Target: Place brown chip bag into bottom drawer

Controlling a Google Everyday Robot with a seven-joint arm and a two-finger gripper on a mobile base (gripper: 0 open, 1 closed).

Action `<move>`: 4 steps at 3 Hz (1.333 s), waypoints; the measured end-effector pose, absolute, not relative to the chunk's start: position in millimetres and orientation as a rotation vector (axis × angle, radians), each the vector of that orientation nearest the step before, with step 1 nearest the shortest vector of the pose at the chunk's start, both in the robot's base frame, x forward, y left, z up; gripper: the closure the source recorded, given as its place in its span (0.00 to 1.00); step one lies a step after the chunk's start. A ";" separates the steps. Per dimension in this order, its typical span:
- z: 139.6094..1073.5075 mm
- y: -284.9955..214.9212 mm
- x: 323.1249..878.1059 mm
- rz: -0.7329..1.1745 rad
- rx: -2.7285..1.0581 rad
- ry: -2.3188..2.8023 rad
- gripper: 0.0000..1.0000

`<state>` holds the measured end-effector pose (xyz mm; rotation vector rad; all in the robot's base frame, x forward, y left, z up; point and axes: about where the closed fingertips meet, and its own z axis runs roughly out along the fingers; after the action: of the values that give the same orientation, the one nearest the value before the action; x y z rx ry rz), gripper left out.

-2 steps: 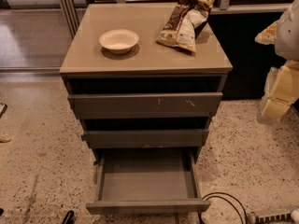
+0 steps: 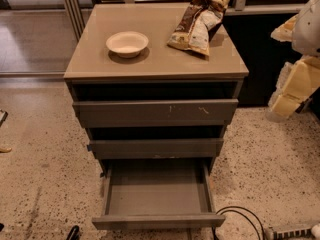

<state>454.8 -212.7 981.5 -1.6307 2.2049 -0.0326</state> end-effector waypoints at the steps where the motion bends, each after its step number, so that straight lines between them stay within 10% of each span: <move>1: 981.8 -211.5 492.0 0.137 -1.391 2.184 0.00; 4: 1007.6 -163.0 607.7 0.447 -0.782 2.065 0.00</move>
Offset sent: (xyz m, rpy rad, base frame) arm 0.1633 0.0362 0.0219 0.7609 -0.1135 -0.3604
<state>607.7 -163.0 1007.6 -0.7818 2.0649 0.4472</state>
